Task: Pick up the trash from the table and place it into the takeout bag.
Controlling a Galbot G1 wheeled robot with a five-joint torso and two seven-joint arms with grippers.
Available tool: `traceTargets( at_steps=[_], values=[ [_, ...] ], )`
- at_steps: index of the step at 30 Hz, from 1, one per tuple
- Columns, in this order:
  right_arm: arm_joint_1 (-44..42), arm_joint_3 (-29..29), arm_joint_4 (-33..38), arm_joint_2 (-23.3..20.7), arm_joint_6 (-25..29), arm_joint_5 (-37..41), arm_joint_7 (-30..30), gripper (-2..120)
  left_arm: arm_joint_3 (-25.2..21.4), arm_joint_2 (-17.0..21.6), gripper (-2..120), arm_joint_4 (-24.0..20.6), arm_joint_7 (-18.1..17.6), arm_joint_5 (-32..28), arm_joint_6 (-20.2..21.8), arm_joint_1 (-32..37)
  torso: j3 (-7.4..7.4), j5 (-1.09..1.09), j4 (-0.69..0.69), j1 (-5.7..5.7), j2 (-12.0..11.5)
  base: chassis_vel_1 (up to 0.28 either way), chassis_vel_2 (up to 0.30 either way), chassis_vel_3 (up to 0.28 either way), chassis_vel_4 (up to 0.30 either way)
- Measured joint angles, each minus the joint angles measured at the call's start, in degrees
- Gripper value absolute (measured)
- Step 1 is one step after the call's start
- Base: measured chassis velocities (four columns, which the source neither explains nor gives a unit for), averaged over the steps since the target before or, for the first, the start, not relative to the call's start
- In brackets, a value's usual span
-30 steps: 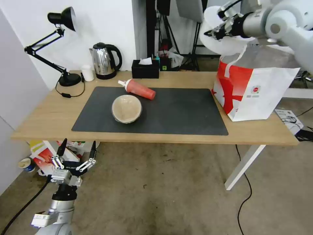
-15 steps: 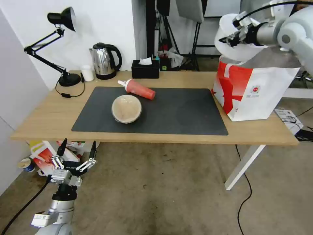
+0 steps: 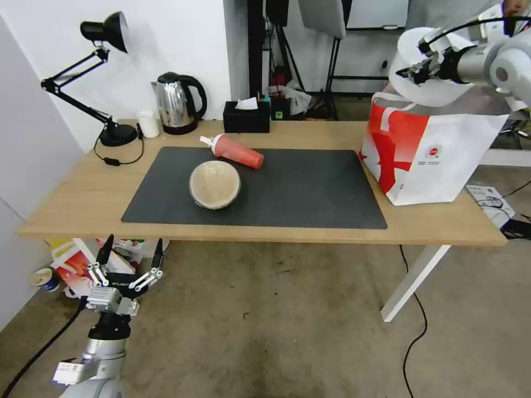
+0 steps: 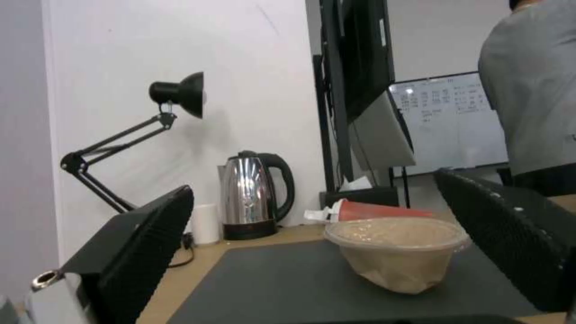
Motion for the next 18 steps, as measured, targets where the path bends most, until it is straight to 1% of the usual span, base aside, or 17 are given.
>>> traceTargets(
  at_steps=[4,10,11,14,15,17,18],
  values=[
    [-0.4,0.3,-1.2,0.1,0.2,-1.7,-0.8,0,0.0,0.0,100,0.0,0.0,0.0,0.0,0.0,0.00,-0.01,0.00,0.00,0.0,0.000,0.000,0.000,0.000],
    [-1.4,1.1,-1.2,0.1,0.3,-2.3,-0.9,0,0.0,0.0,100,0.0,0.0,0.0,0.0,0.0,0.00,0.00,0.00,0.00,0.0,0.000,0.000,0.000,0.000],
    [-1.5,1.2,-1.1,0.1,0.3,-2.4,-0.9,2,0.0,0.0,100,0.0,0.0,0.0,0.0,0.0,0.00,0.00,0.00,-0.01,0.0,0.000,0.000,0.000,0.000],
    [-1.6,1.5,-0.9,0.2,0.2,-2.4,-0.9,15,0.0,0.0,100,0.0,0.0,0.0,0.0,0.0,0.00,-0.02,0.00,-0.01,0.0,0.000,0.000,0.000,0.000],
    [-1.6,1.5,-0.9,0.2,0.2,-2.4,-0.9,15,0.0,0.0,100,0.0,0.0,0.0,0.0,0.0,0.00,-0.02,0.00,-0.01,0.0,0.000,0.000,0.000,0.000],
    [-1.6,1.5,-0.7,0.3,0.1,-2.4,-0.8,25,0.0,0.0,100,0.0,0.0,0.0,0.0,0.0,0.00,-0.01,0.00,0.00,0.0,0.000,0.000,0.000,0.000],
    [-1.6,1.5,-0.7,0.3,0.1,-2.4,-0.8,25,0.0,0.0,100,0.0,0.0,0.0,0.0,0.0,0.00,-0.01,0.00,0.00,0.0,0.000,0.000,0.000,0.000]
  ],
)
